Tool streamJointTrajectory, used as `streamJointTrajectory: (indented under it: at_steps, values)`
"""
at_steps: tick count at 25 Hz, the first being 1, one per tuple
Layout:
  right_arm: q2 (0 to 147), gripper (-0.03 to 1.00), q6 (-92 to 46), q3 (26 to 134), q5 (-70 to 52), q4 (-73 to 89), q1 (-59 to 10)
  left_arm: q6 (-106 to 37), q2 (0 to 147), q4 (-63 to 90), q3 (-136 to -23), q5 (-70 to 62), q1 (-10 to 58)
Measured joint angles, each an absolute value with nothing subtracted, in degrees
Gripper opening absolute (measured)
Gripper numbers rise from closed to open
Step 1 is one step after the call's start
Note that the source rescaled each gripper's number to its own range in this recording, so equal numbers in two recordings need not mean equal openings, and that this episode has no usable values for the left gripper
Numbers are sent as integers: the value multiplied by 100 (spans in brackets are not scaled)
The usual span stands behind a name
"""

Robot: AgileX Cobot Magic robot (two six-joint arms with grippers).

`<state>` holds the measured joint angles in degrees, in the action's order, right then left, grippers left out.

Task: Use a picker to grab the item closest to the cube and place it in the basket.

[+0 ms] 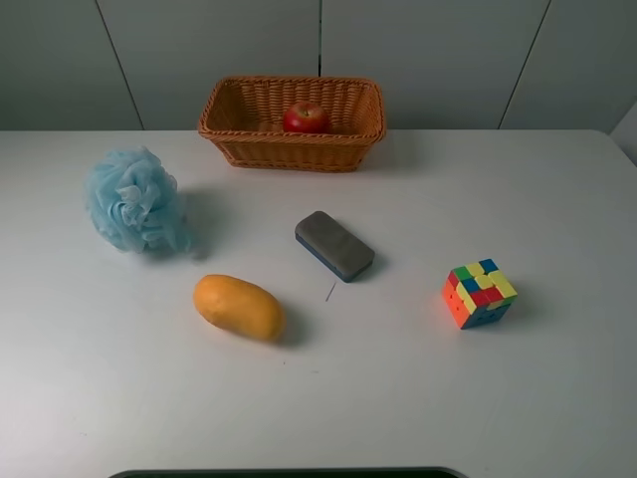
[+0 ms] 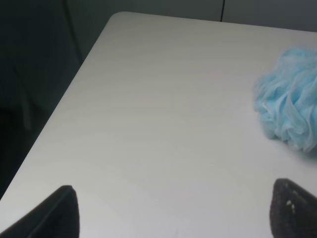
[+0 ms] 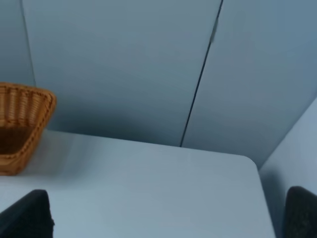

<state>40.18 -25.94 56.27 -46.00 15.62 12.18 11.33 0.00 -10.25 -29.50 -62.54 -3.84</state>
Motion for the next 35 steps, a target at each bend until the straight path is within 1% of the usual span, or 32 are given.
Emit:
streamJointTrajectory:
  at_steps: [5,9,15,24,28,35]
  values:
    - [2943,100,-2433,4626,-4519,1602,916,1133,0,-1025,-2950,-6254,-384]
    - [2291,100,-2277,3947,-4711,1605,879,1133,0,-1025,-2950,-6254,-384]
    - [1397,100,-1640,3111,-5254,1251,866,1133,0,-1025,-2950,-6254,-384]
    - [622,100,-1218,3011,-5626,961,866,1133,0,-1025,-2950,-6254,-384]
    - [345,100,-979,3011,-6153,680,866,1133,0,-1025,-2950,-6254,-384]
    - [23,100,-548,3002,-6418,203,554,1133,0,-1025,-2950,-6254,-384]
